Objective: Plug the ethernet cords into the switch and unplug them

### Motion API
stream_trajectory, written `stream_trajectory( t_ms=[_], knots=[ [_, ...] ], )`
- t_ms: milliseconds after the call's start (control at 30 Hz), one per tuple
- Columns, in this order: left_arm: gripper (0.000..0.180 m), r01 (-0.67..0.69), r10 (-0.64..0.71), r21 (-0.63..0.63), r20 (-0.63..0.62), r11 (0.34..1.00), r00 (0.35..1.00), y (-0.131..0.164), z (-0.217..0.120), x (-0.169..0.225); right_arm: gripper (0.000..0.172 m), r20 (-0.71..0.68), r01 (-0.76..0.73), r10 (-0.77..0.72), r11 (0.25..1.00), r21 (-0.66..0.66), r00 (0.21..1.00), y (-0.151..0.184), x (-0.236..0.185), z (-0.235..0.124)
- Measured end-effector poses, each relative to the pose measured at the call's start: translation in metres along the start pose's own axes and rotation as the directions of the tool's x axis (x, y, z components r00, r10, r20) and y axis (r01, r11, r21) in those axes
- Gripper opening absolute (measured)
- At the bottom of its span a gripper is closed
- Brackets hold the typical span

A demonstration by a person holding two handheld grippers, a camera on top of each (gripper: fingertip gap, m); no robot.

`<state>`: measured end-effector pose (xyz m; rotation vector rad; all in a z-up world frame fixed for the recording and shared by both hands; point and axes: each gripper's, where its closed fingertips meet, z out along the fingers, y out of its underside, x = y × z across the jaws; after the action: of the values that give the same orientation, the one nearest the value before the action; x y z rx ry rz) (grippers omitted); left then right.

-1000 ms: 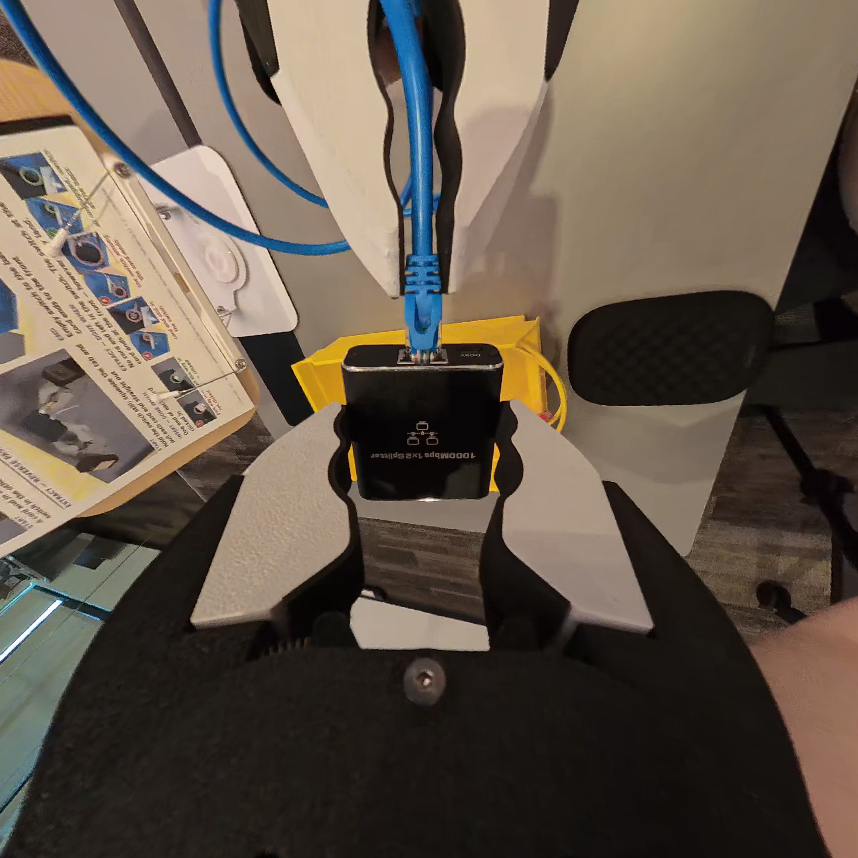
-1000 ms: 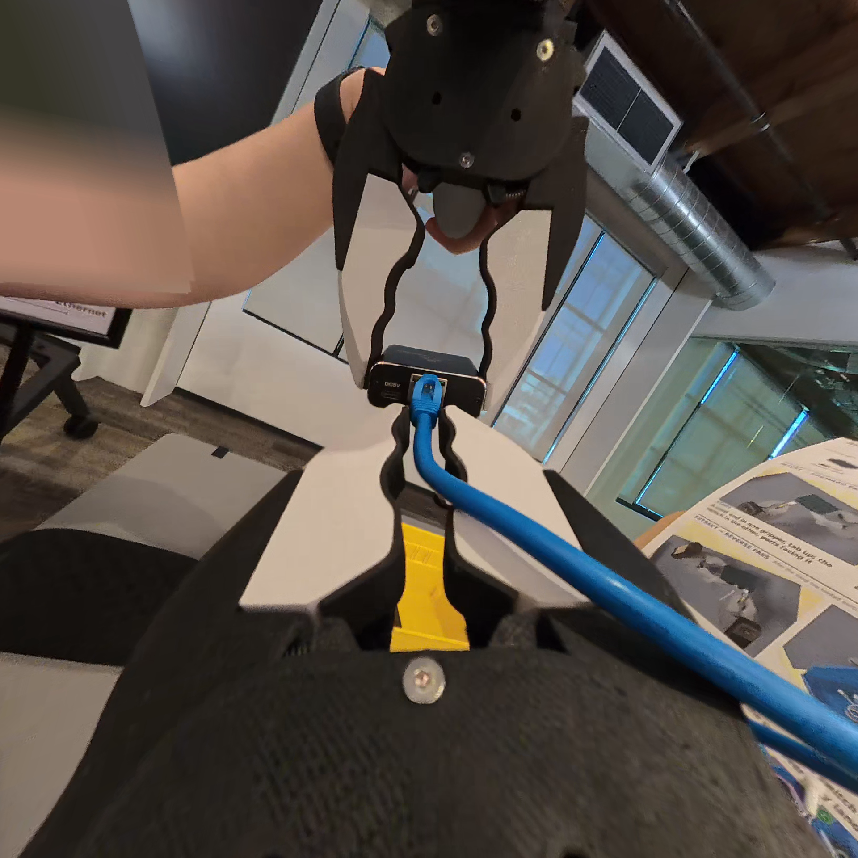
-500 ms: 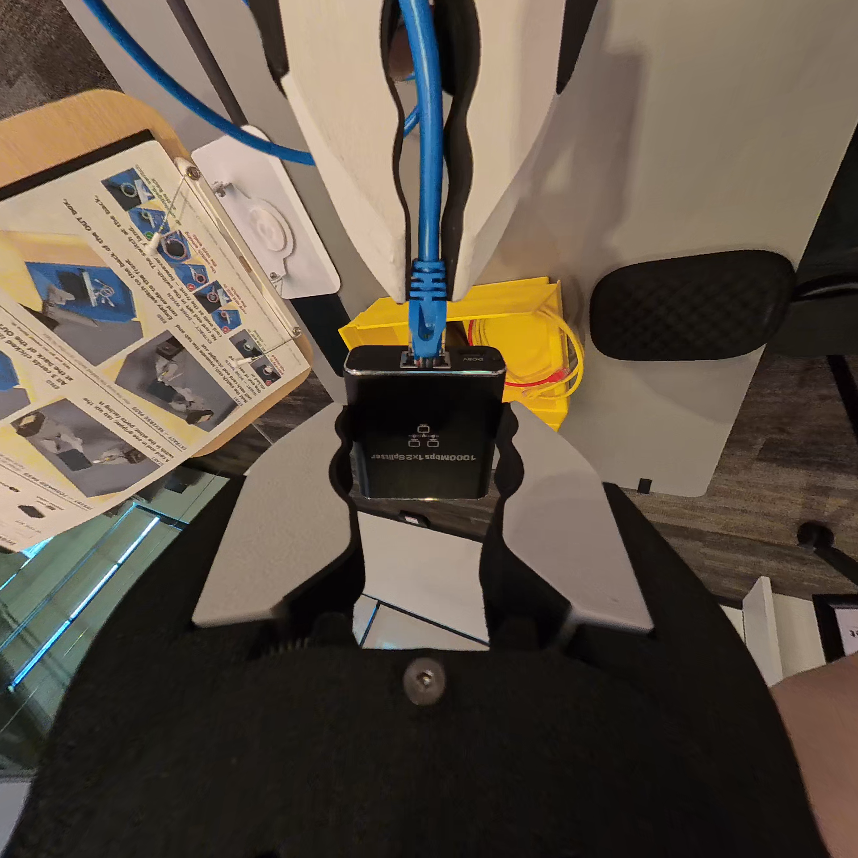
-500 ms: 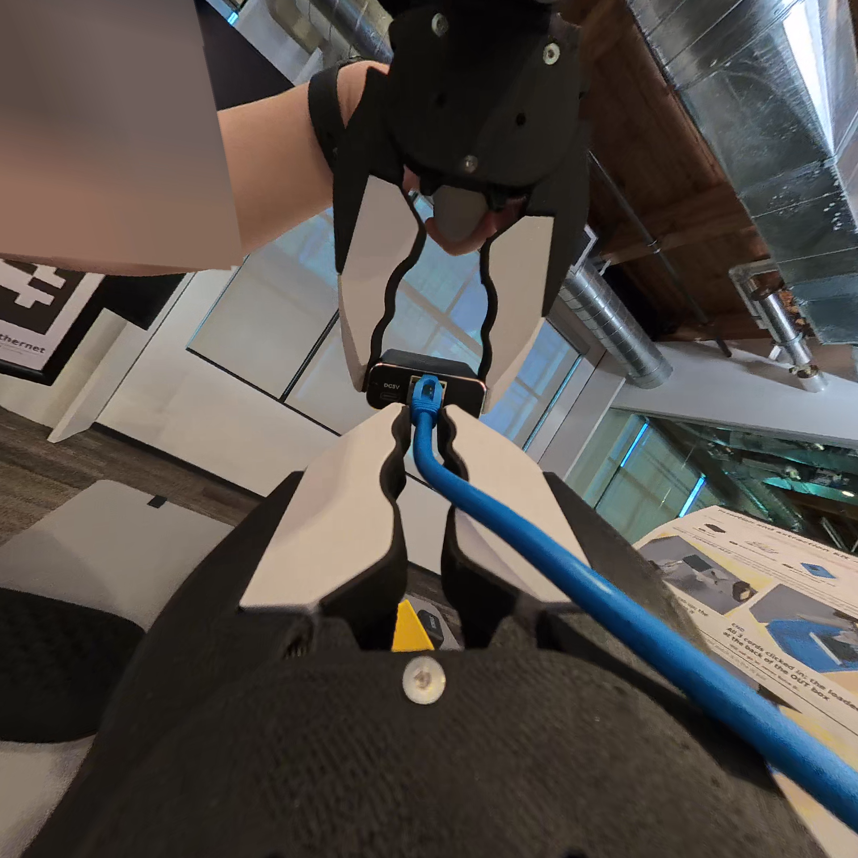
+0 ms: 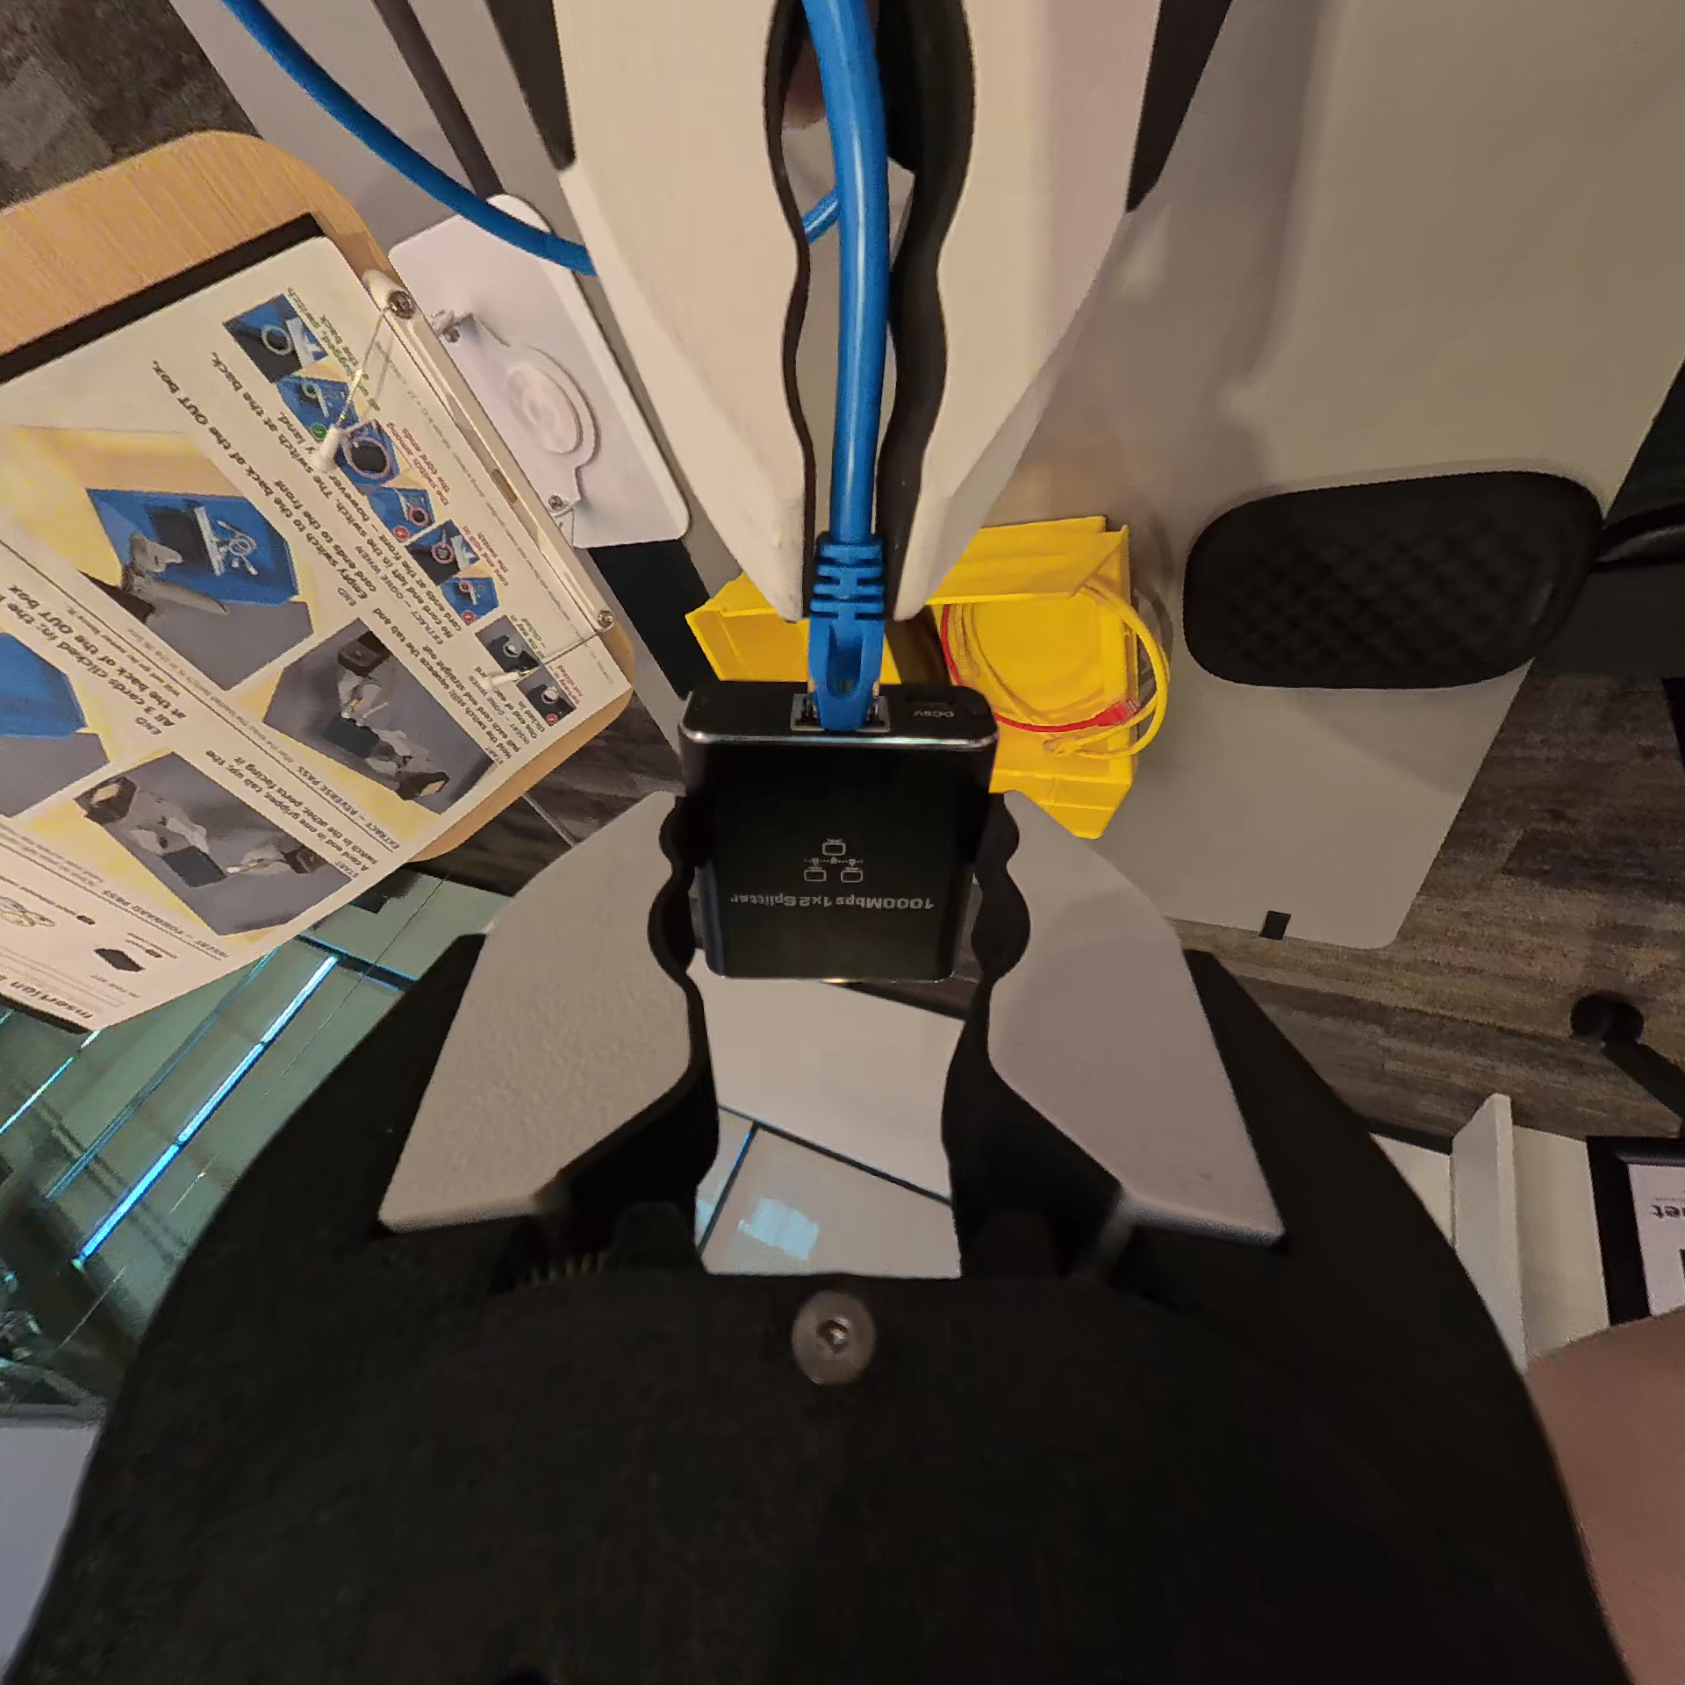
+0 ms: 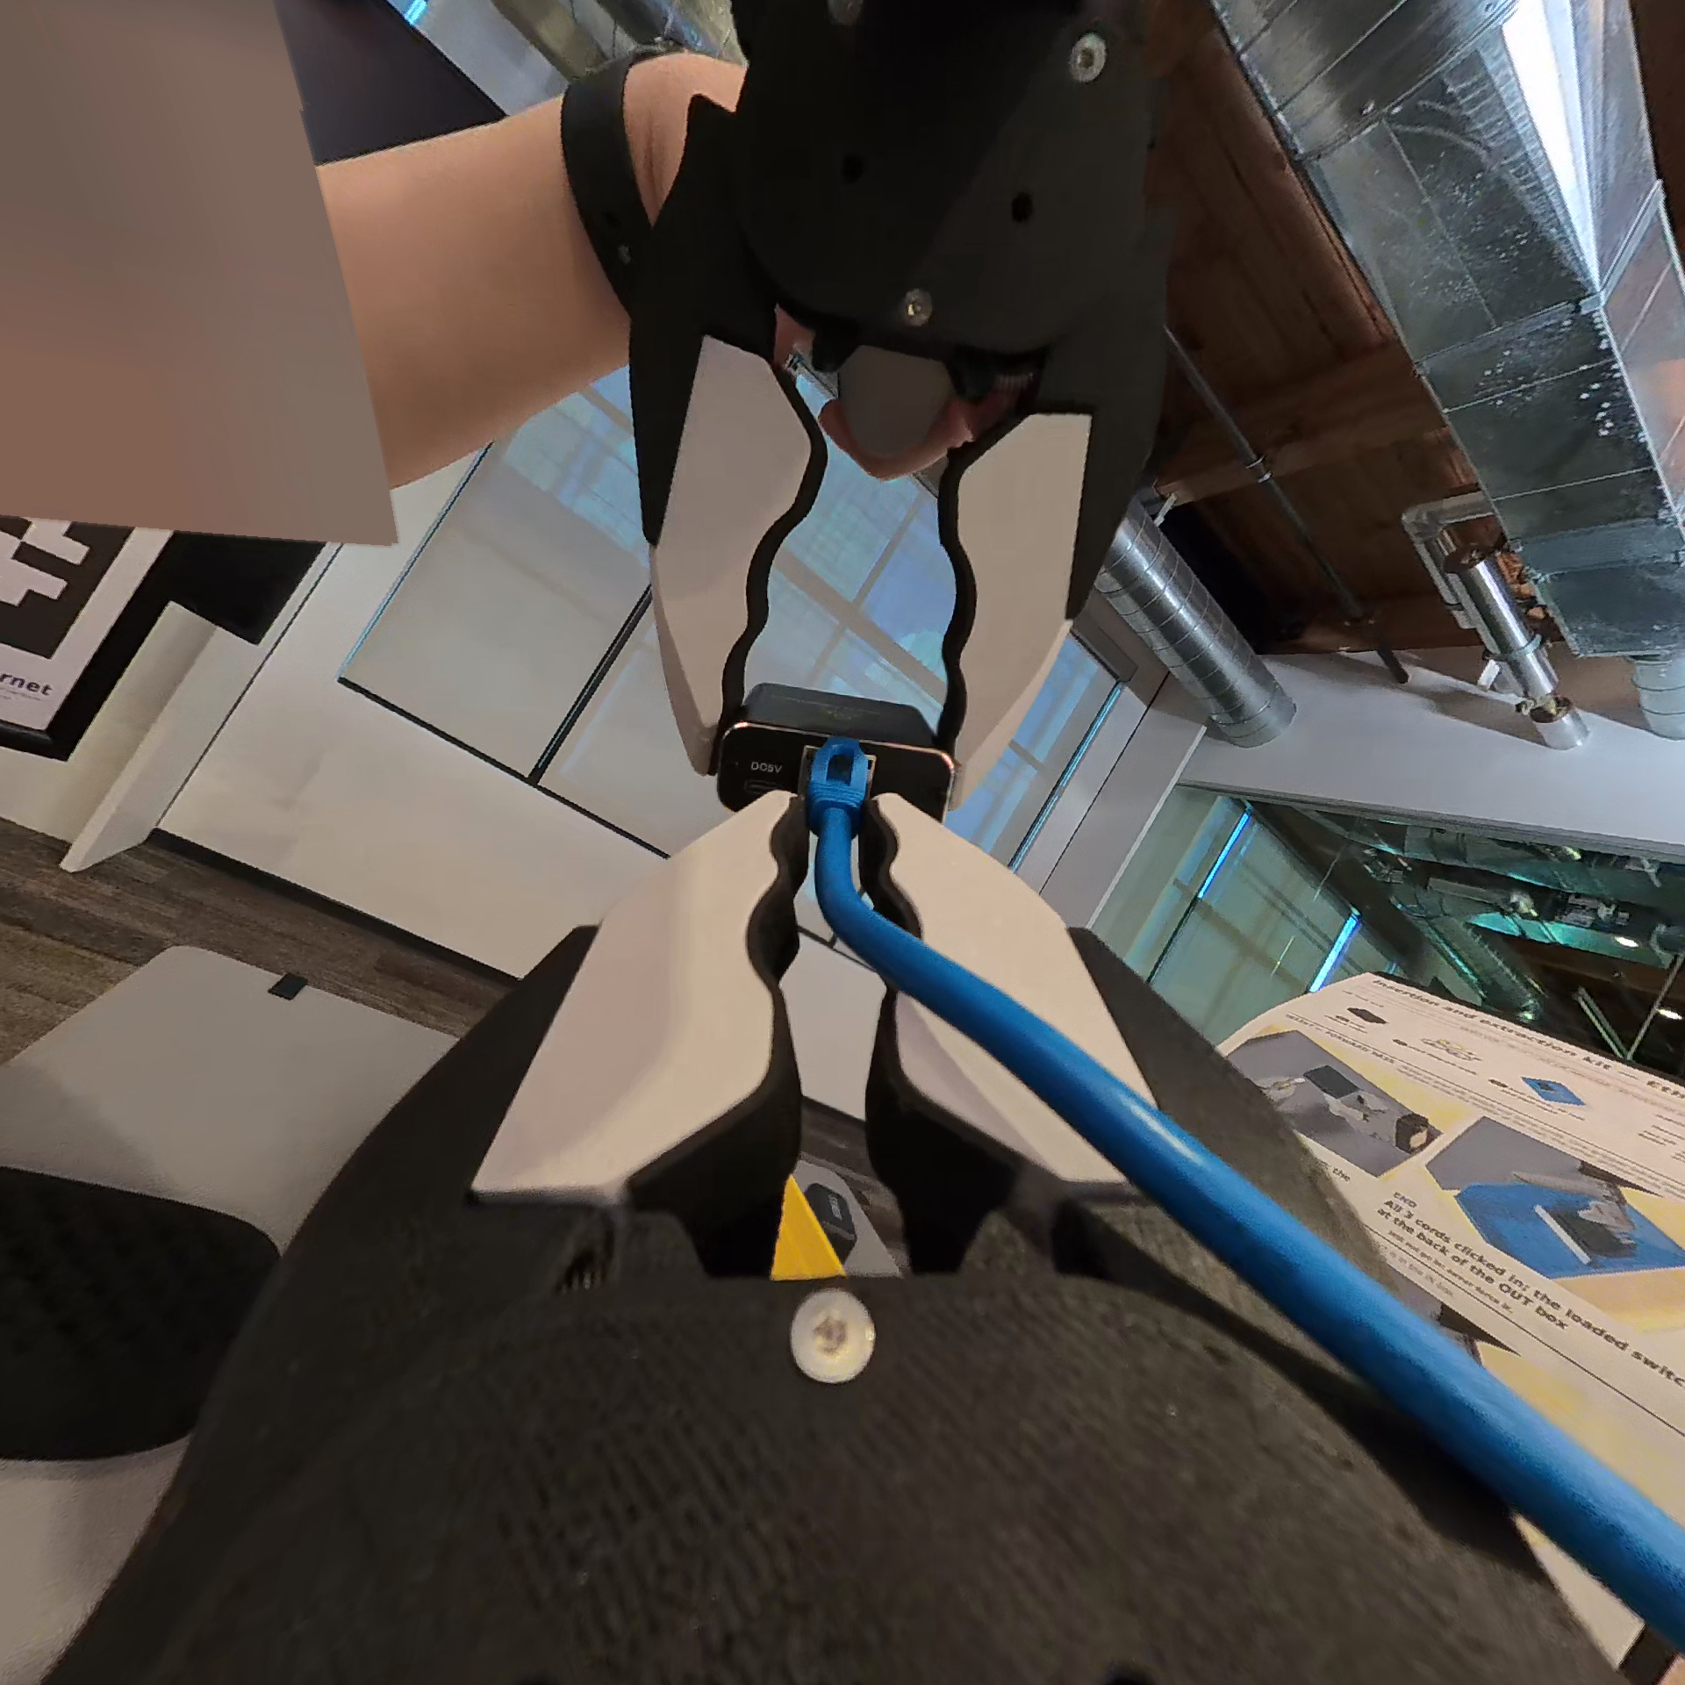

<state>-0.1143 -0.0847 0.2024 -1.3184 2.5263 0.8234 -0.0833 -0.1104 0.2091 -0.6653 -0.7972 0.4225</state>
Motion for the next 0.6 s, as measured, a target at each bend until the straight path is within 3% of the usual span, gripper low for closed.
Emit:
stream_trajectory(
  t_ms=[300,433,500,600],
  knots=[
    [0.06,-0.011,0.012,-0.014,0.038,1.0,0.999,0.003,0.017,-0.004,0.011,0.01,0.025,-0.024,0.997,-0.074,1.0,0.01,0.002,0.001],
    [0.065,0.087,-0.108,0.235,0.08,0.968,0.991,-0.006,0.017,-0.016,0.011,0.003,-0.021,0.021,0.998,-0.063,1.0,0.015,0.014,-0.008],
    [0.068,0.132,-0.174,0.383,0.076,0.914,0.982,-0.004,0.014,-0.019,0.011,0.024,-0.081,0.084,0.99,-0.113,0.996,0.025,0.017,-0.011],
    [0.072,0.191,-0.266,0.564,0.053,0.803,0.962,0.003,0.025,-0.017,0.011,0.092,-0.048,0.063,0.986,-0.157,0.994,0.039,0.008,-0.012]
  ],
)
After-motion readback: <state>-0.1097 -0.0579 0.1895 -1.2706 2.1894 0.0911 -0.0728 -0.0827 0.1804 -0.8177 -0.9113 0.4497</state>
